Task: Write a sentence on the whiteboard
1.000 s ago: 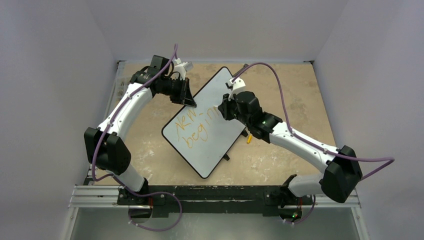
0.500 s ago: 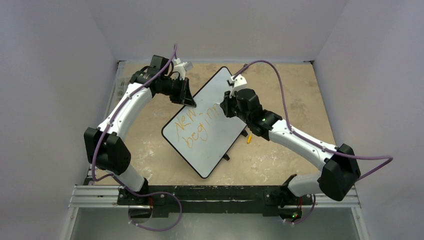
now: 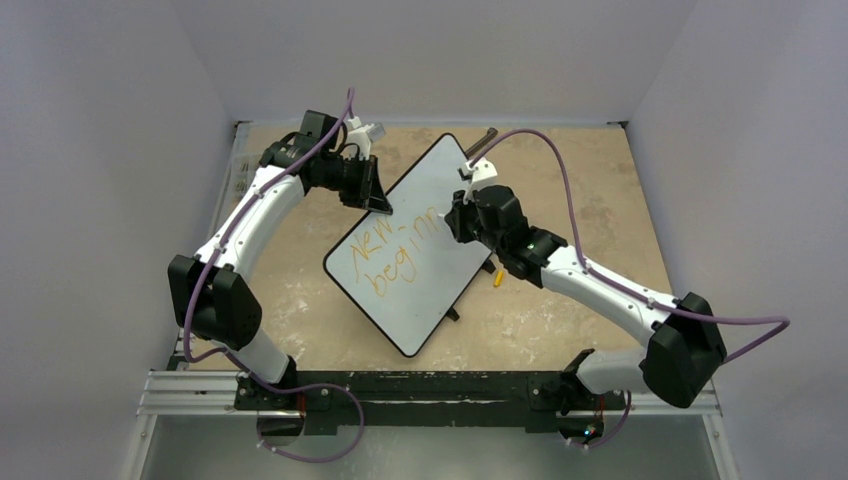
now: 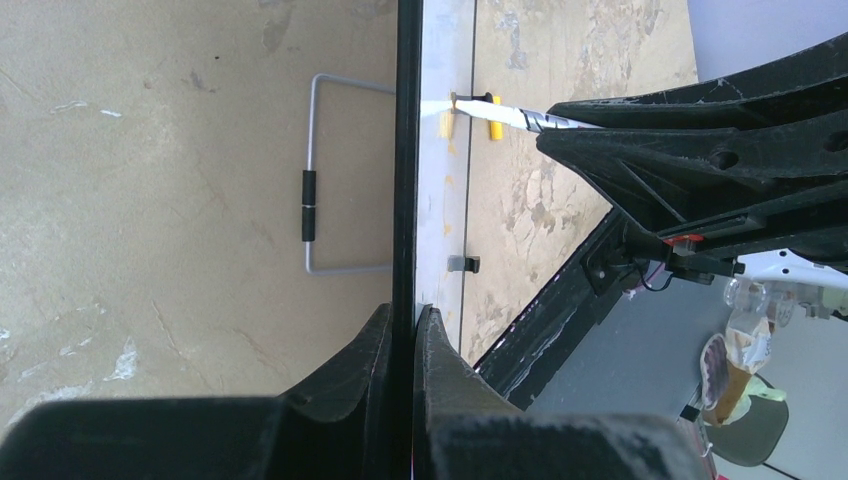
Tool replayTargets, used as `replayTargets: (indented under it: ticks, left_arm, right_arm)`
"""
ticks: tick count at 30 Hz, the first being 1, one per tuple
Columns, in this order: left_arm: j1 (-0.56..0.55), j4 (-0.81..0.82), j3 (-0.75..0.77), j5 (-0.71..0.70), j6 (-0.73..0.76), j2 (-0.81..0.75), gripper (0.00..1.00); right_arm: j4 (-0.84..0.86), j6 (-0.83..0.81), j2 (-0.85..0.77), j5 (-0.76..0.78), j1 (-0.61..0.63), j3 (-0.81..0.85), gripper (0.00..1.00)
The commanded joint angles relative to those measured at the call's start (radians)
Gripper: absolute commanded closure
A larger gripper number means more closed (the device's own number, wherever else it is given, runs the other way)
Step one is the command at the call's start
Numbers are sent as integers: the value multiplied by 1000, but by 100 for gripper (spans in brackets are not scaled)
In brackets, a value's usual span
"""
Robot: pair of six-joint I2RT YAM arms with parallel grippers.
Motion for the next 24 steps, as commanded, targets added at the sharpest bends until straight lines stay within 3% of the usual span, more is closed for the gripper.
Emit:
replayTargets:
  ticks: [1, 13, 24]
  left_arm:
    - [11, 12, 8, -109, 41, -43, 100]
    - [11, 12, 7, -110, 41, -47, 100]
    - [9, 12, 4, -116, 41, -52, 100]
  right_arm:
    - [-16, 19, -30, -17, -3, -34, 100]
    - [-26, 29, -61, -19, -2, -68, 100]
    - [-52, -19, -94, -12, -3, 17, 100]
